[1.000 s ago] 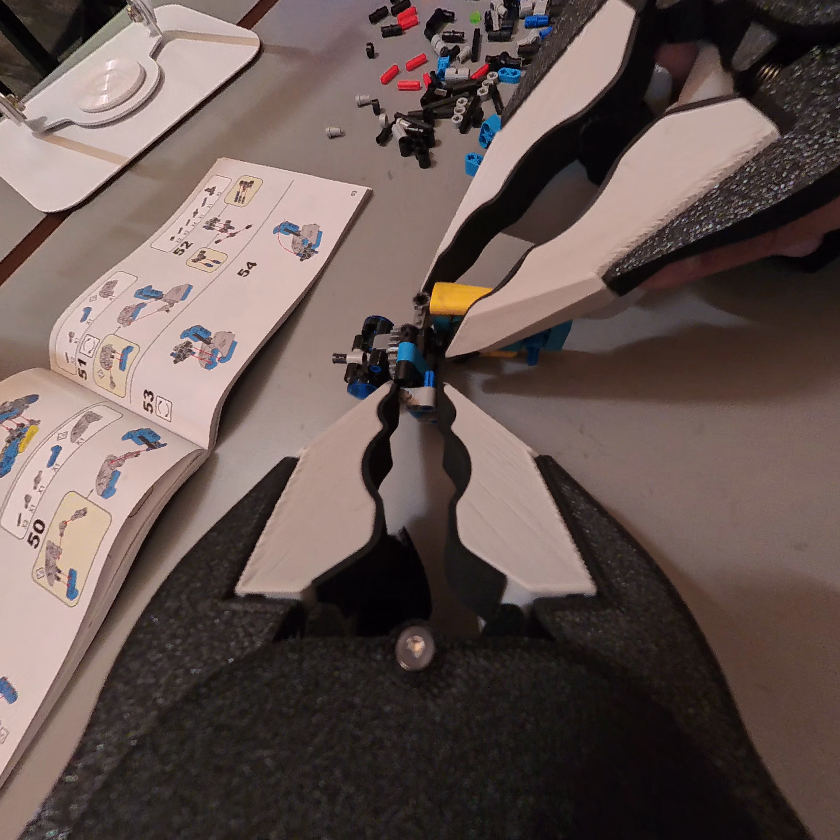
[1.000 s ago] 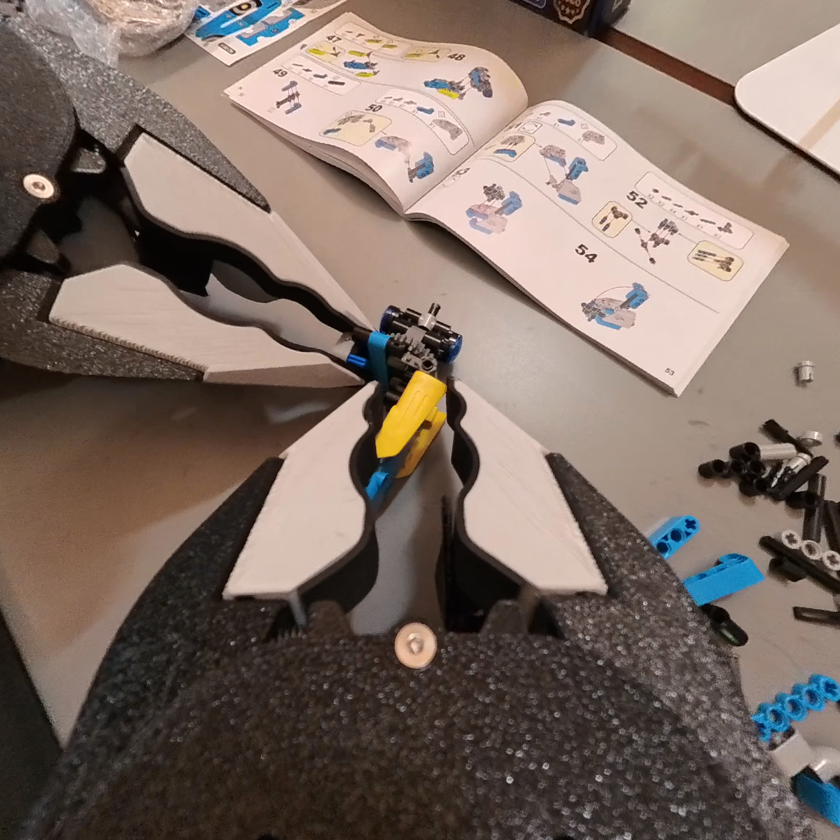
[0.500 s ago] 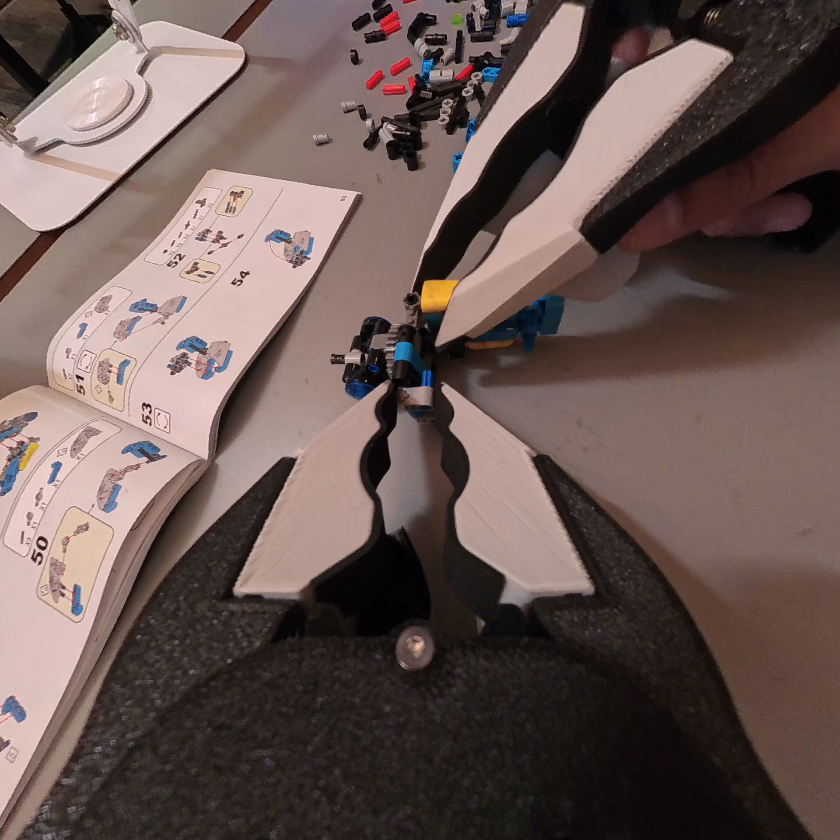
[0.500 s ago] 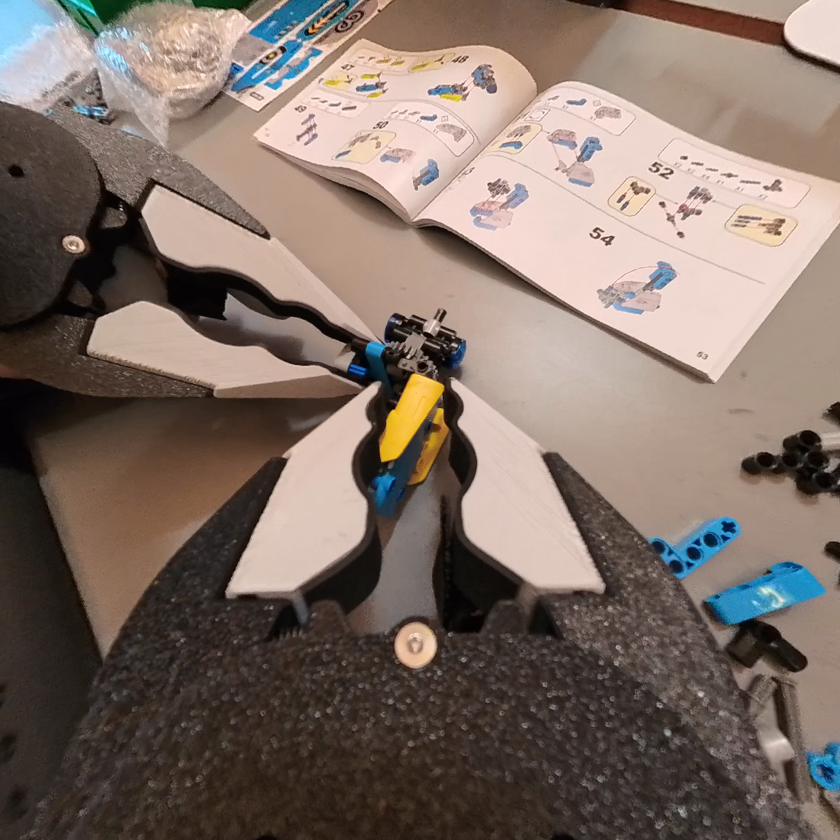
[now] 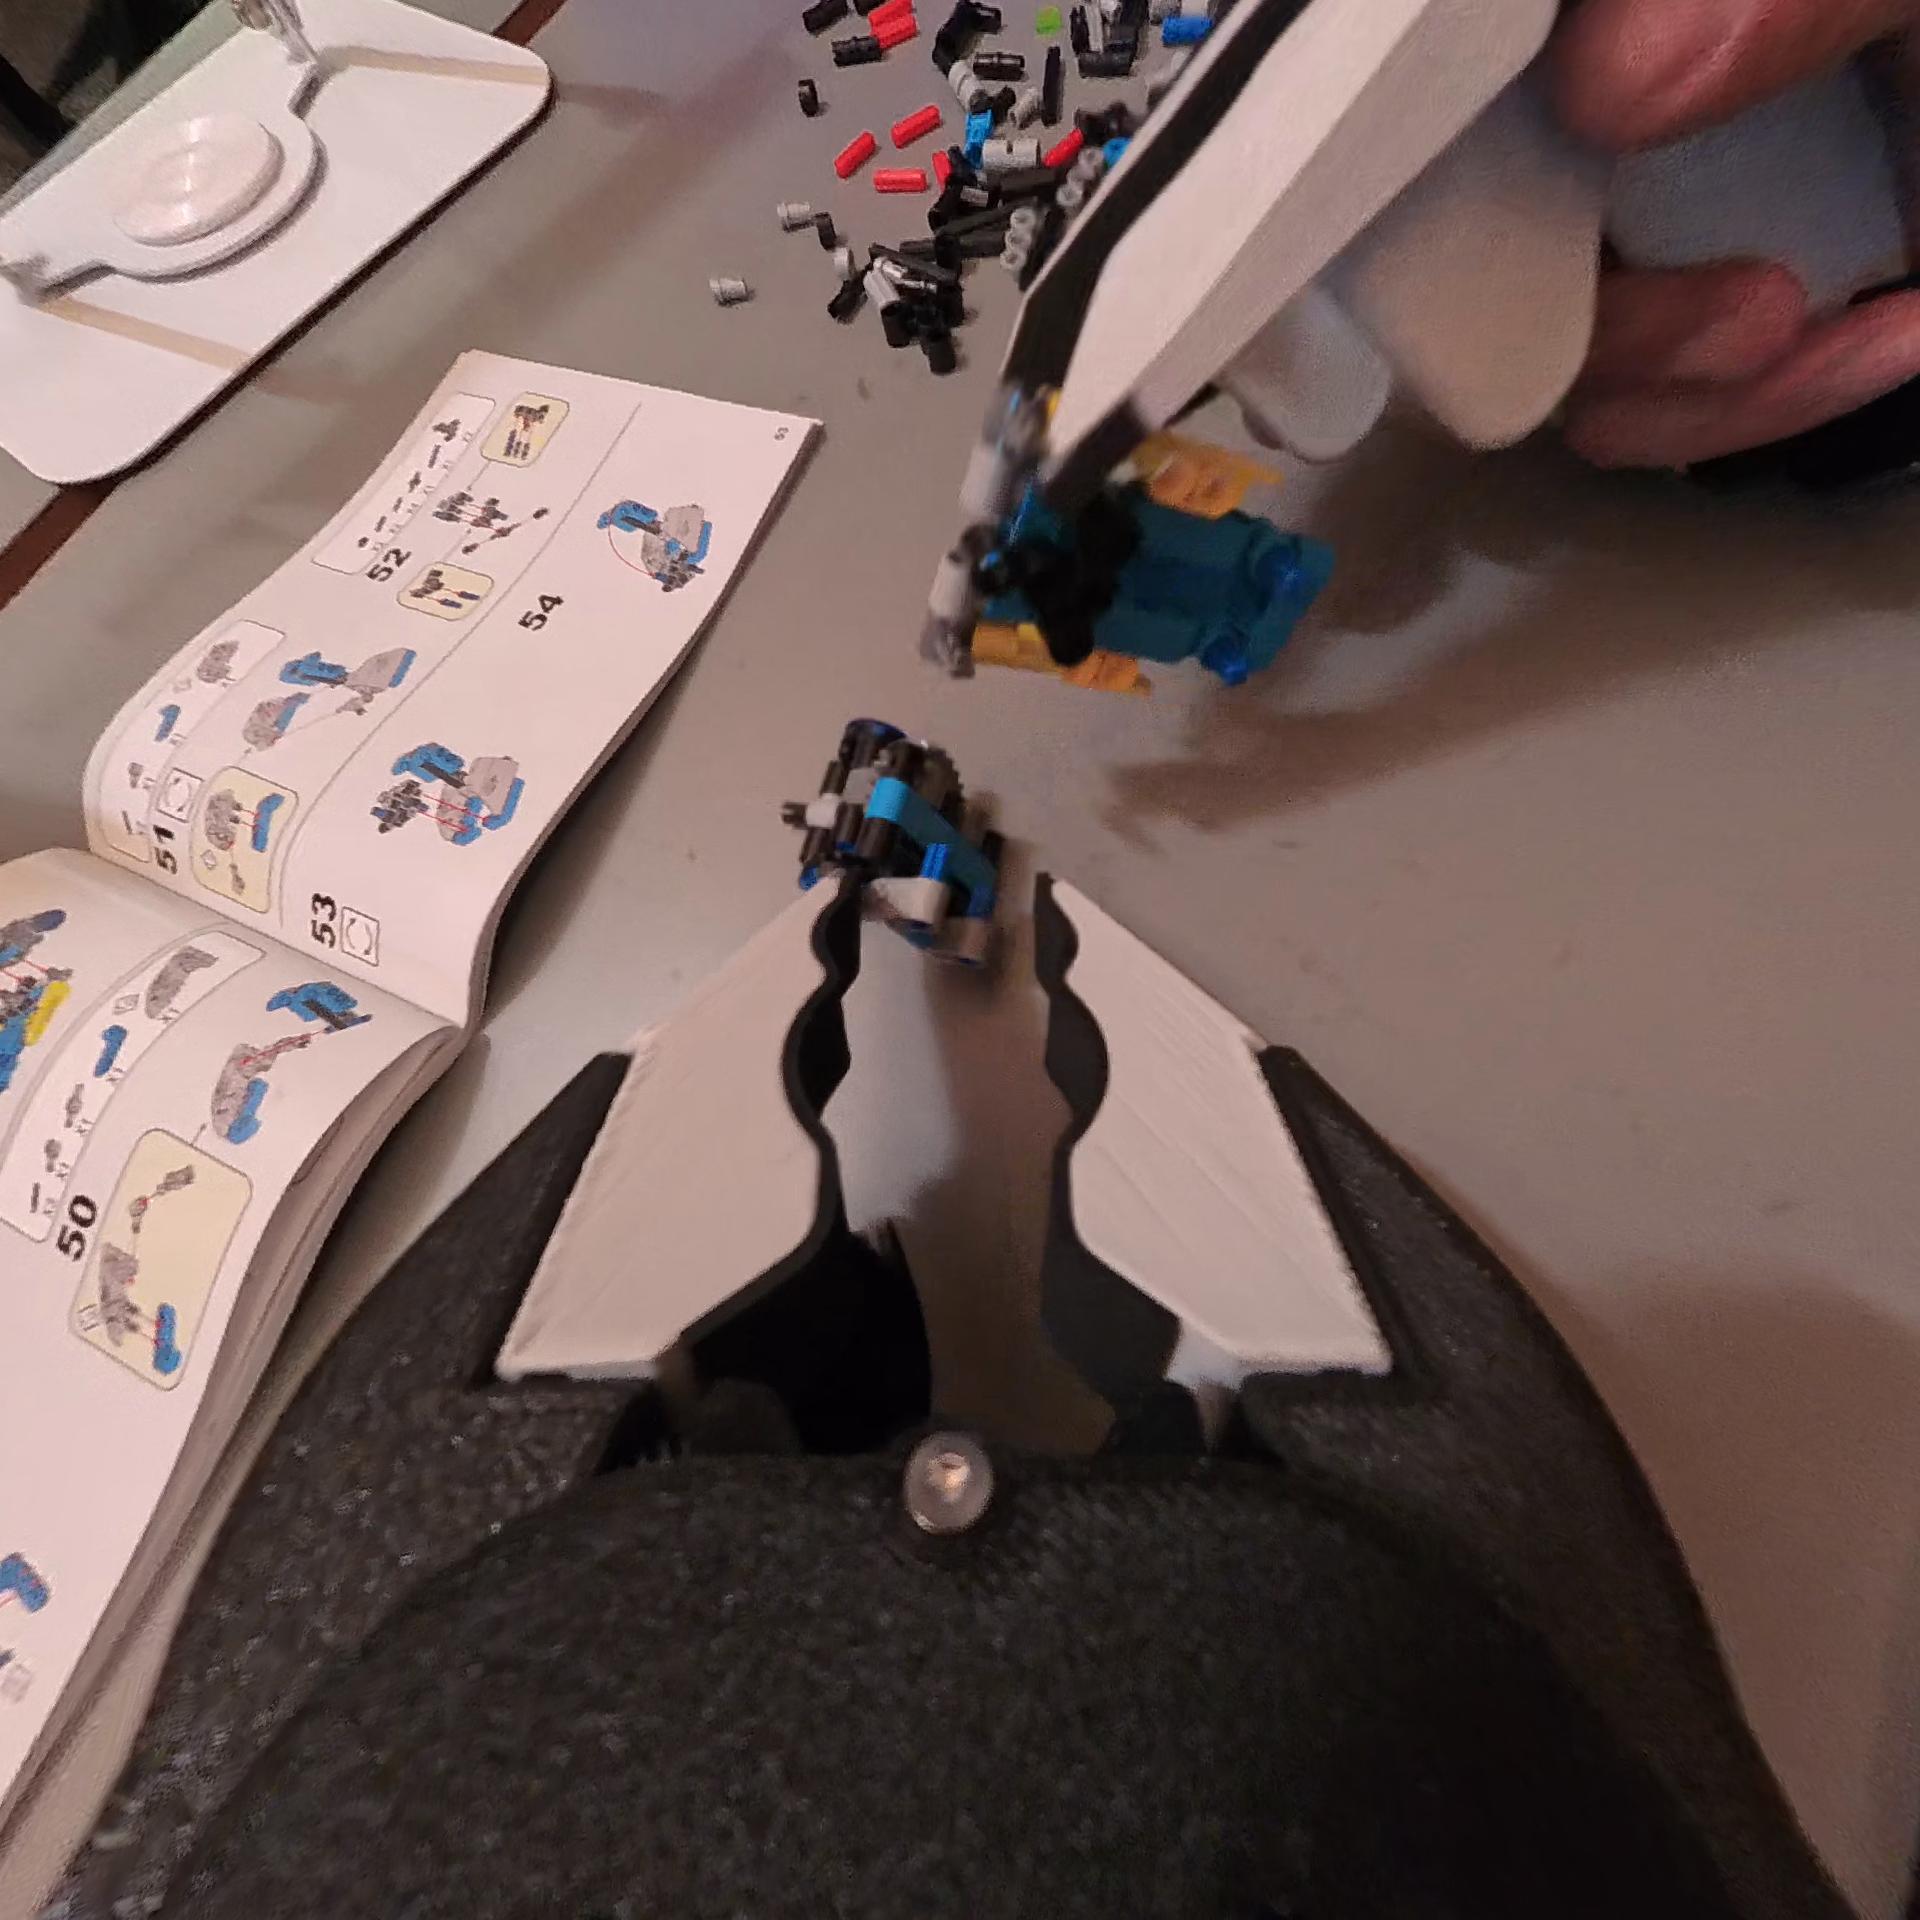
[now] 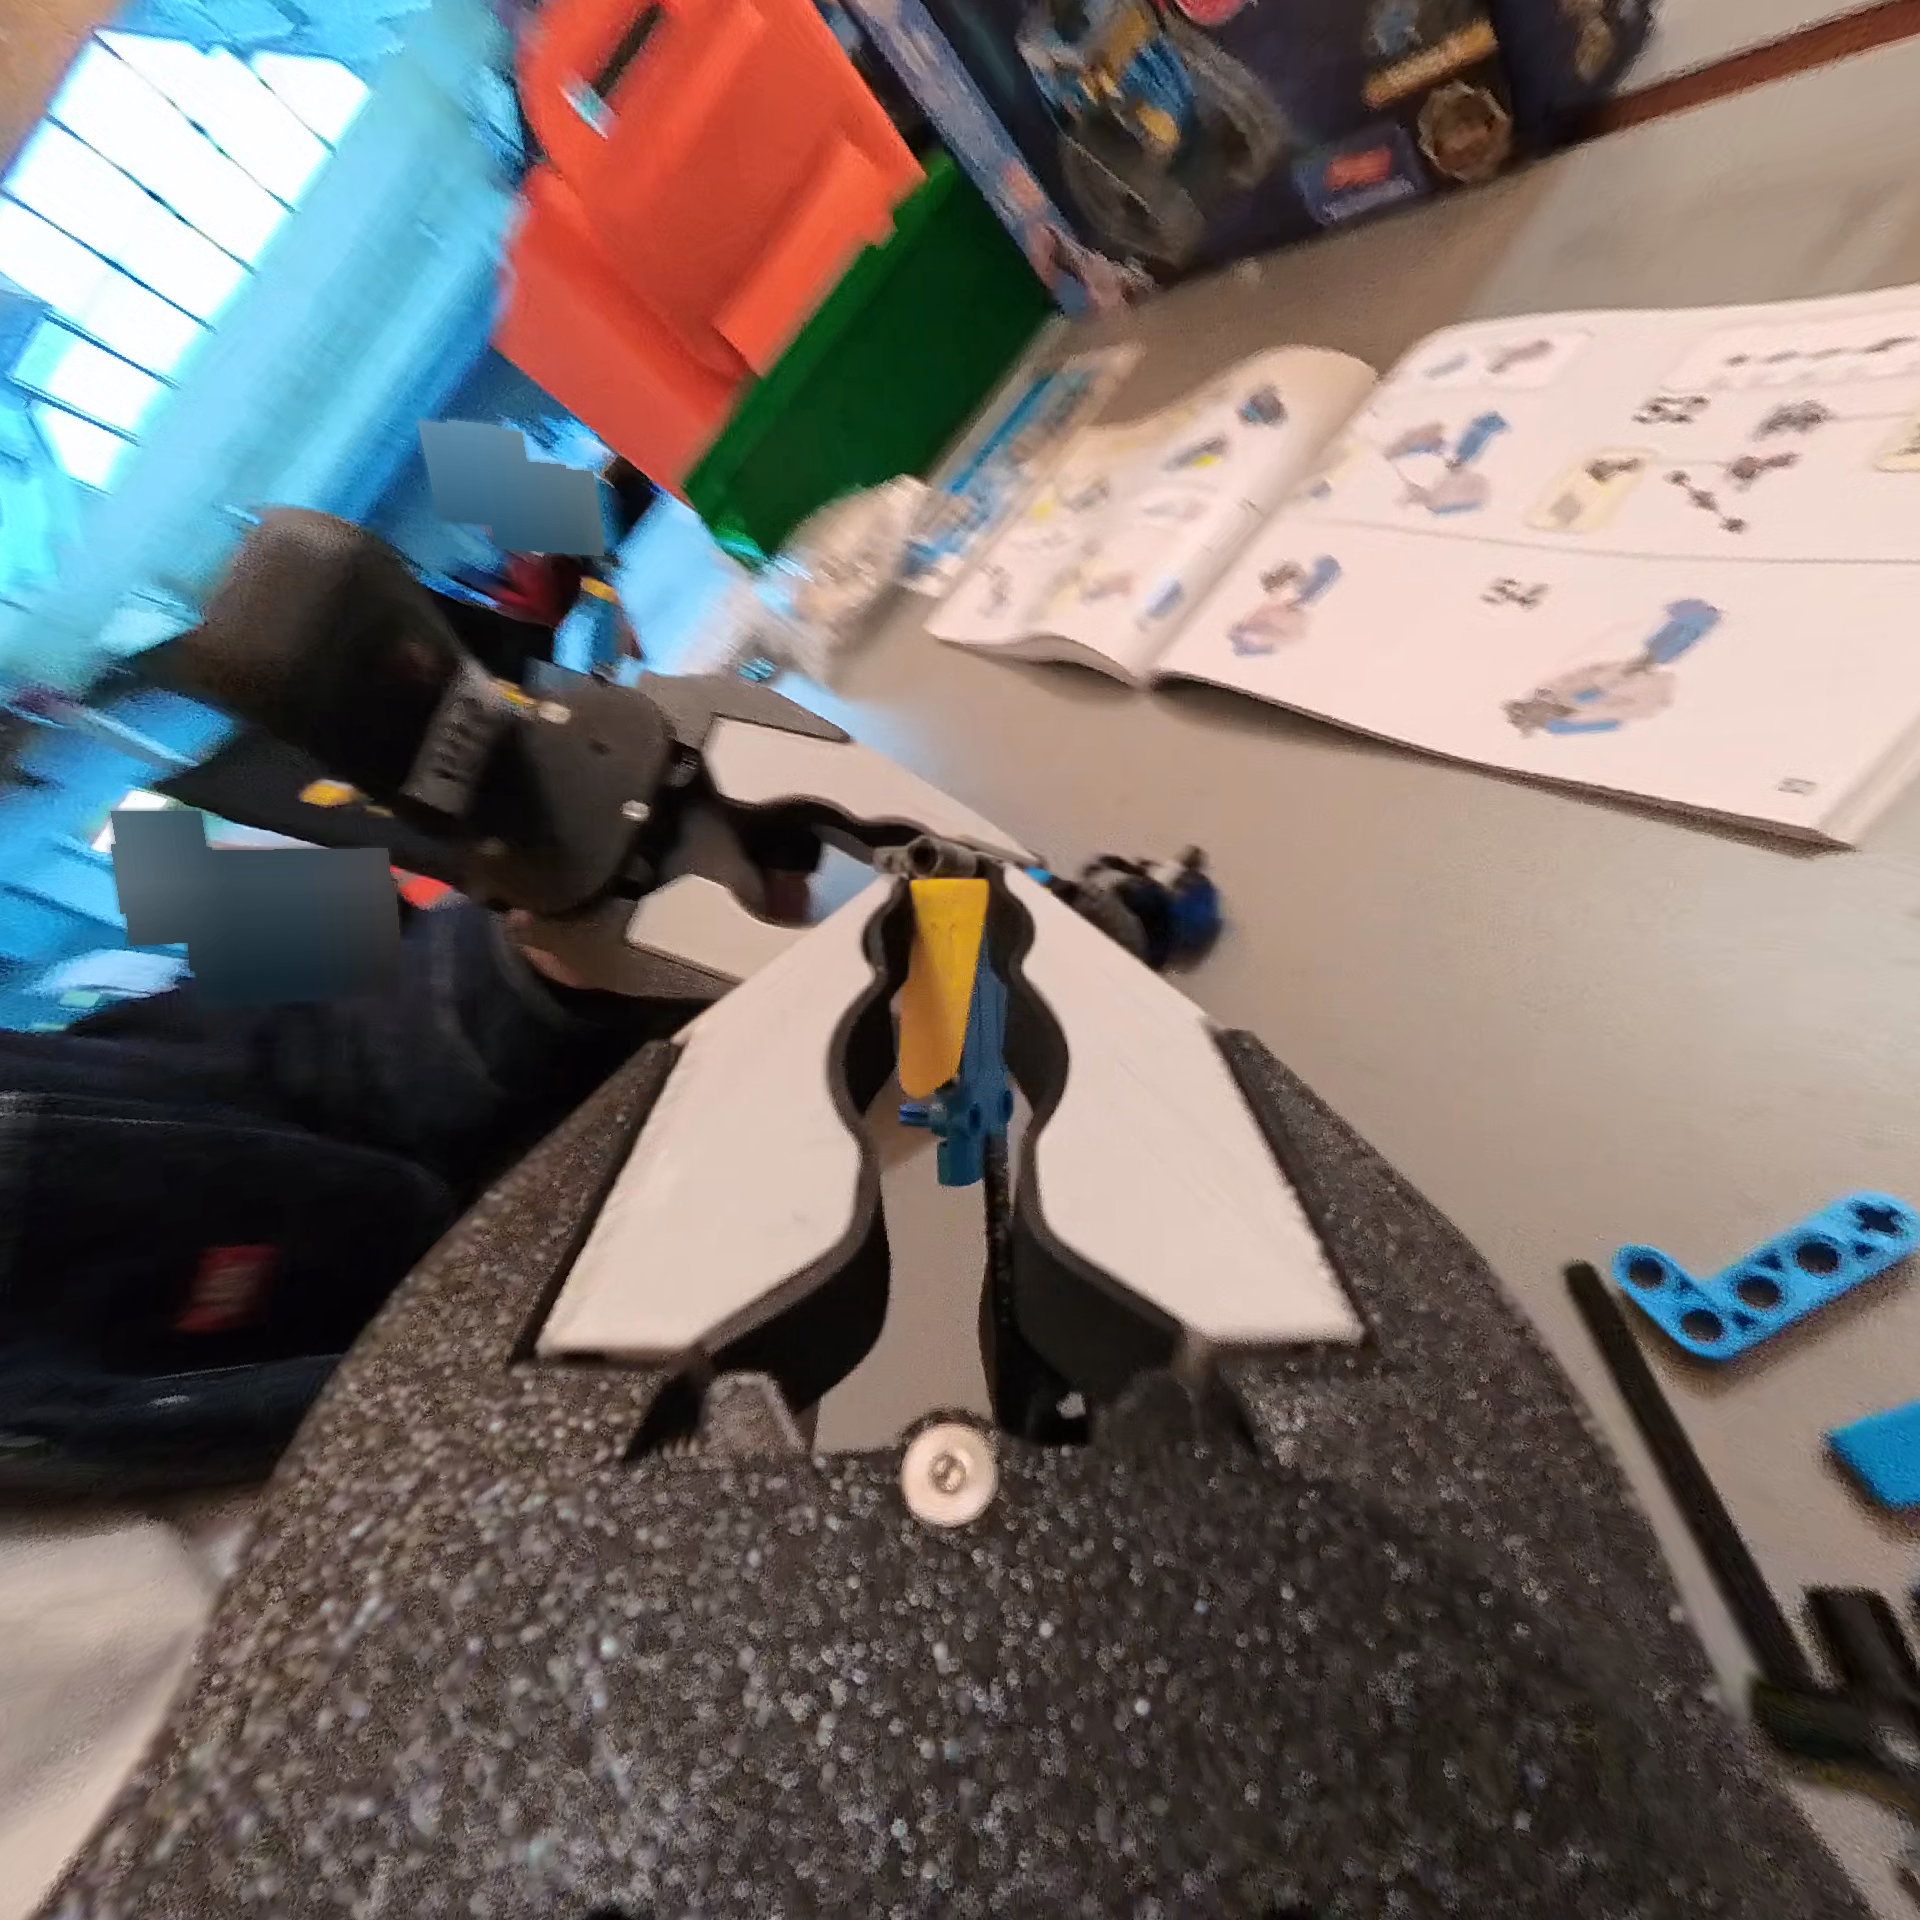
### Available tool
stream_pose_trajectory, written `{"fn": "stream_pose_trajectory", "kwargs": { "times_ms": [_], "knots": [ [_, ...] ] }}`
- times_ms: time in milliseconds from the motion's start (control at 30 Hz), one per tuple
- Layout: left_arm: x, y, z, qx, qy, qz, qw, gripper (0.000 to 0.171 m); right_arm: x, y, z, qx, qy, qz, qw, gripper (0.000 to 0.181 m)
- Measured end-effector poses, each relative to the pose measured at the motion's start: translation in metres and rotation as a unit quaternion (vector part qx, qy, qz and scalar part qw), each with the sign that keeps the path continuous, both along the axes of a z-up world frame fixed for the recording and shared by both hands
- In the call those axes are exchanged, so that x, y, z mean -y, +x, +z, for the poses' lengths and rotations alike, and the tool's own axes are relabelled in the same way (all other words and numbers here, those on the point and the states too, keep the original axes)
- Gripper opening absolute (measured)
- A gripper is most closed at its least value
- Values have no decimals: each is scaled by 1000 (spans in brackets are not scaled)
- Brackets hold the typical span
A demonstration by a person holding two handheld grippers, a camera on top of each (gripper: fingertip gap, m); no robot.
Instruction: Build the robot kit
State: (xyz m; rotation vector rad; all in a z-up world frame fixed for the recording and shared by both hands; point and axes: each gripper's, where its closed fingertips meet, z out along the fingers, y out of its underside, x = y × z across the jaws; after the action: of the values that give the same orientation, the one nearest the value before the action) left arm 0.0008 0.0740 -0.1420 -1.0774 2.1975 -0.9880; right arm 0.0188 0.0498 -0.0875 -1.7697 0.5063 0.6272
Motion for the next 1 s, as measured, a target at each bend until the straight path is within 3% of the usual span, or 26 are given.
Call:
{"fn": "stream_pose_trajectory", "kwargs": {
  "times_ms": [167, 233, 367, 467, 533, 1000],
  "knots": [
    [-1, -5, 33, 28, -65, -8, 997, 40, 8, -18, 51, -65, 141, 69, 985, 14],
    [6, -11, 62, 58, -142, -41, 987, 39, 14, -30, 72, -91, 197, 110, 970, 13],
    [28, -40, 124, 72, -358, -143, 920, 32, 26, -46, 96, -130, 261, 174, 940, 13],
    [29, -49, 141, 49, -446, -175, 876, 28, 28, -60, 100, -128, 266, 206, 933, 13],
    [32, -54, 144, 45, -460, -195, 865, 23, 25, -63, 98, -123, 258, 210, 935, 14],
    [41, -57, 135, 48, -433, -206, 876, 15, 20, -69, 93, -83, 243, 202, 945, 14]
  ]
}}
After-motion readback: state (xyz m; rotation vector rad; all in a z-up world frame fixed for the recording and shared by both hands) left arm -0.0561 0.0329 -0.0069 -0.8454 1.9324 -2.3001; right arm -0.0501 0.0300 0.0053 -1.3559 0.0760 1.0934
